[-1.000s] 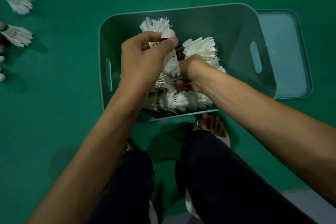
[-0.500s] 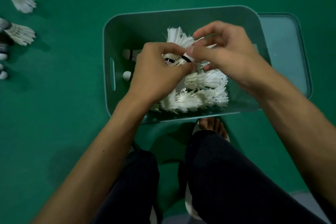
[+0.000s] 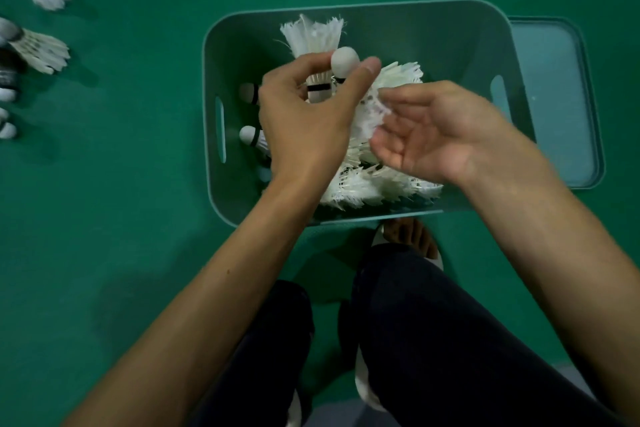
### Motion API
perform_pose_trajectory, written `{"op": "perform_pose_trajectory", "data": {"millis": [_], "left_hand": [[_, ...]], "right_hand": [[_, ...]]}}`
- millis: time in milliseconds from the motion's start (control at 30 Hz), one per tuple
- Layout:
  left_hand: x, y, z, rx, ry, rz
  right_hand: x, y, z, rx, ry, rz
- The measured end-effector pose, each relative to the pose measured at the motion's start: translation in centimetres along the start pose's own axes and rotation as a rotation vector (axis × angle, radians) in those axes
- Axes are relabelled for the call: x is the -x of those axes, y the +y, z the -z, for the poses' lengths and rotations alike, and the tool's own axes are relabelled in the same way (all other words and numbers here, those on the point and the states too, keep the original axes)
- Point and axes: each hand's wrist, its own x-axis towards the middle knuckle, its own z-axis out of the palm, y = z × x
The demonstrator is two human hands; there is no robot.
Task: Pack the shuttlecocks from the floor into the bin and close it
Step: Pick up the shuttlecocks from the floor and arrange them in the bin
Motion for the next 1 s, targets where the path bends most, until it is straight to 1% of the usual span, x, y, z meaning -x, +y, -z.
{"op": "perform_pose_trajectory", "data": {"millis": [67, 100, 167, 200, 233, 267, 333, 500, 567, 633, 700, 767, 800, 833, 867, 933, 1000], "left_hand": [[-0.3, -0.1, 0.5, -0.003, 0.05, -0.024], [-0.6, -0.1, 0.9, 0.003, 0.098, -0.043], [-0.8, 0.1, 1.5, 0.009, 0.195, -0.08], [-0.9, 0.2, 1.8, 0.005, 0.217, -0.092], [-0.9, 0.5, 2.0, -0.001, 0.215, -0.105], [-0.8, 0.9, 2.1, -0.007, 0.202, -0.116], [-0.5, 1.3, 2.2, -0.016, 0.178, -0.125], [-0.2, 0.7, 2.6, -0.117, 0.133, -0.071], [-0.5, 0.0, 3.0, -0.186, 0.069, -0.045], [-0.9, -0.5, 3.3, -0.263, -0.038, -0.003], [-1.0, -0.6, 3.3, -0.367, -0.149, 0.023], [-1.0, -0.5, 3.0, -0.457, -0.228, 0.004], [-1.0, -0.5, 2.7, -0.501, -0.256, -0.017], [-1.0, -0.4, 2.5, -0.543, -0.283, -0.043], [-1.0, -0.2, 2.2, -0.574, -0.312, -0.075], [-0.9, 0.2, 1.8, -0.606, -0.375, -0.134], [-1.0, 0.4, 1.9, -0.628, -0.415, -0.171]], "right_hand": [[-0.2, -0.6, 0.7, 0.049, 0.075, 0.114], [-0.4, -0.7, 1.1, 0.159, 0.163, 0.227], [-0.7, -0.5, 2.3, 0.549, 0.435, 0.519], [-1.0, -0.4, 2.8, 0.758, 0.554, 0.62], [-1.2, -0.3, 3.0, 0.901, 0.613, 0.659], [-1.4, -0.2, 3.0, 0.972, 0.612, 0.657], [-2.2, 0.2, 2.5, 1.032, 0.557, 0.6], [-5.6, 1.5, -1.2, 0.93, 0.372, 0.438], [-6.1, 1.6, -1.8, 0.904, 0.3, 0.367], [-5.9, 1.2, -1.1, 0.902, 0.259, 0.345], [-5.1, 0.4, 0.1, 0.92, 0.31, 0.442], [-3.6, -0.3, 1.3, 0.858, 0.356, 0.622], [-2.8, -0.5, 1.6, 0.796, 0.324, 0.708], [-1.7, -0.5, 1.7, 0.769, 0.255, 0.779], [-0.9, -0.5, 1.5, 0.792, 0.174, 0.818], [-0.2, -0.2, 1.1, 0.969, 0.053, 0.842], [-0.5, 0.0, 0.8, 1.109, 0.046, 0.828]]}}
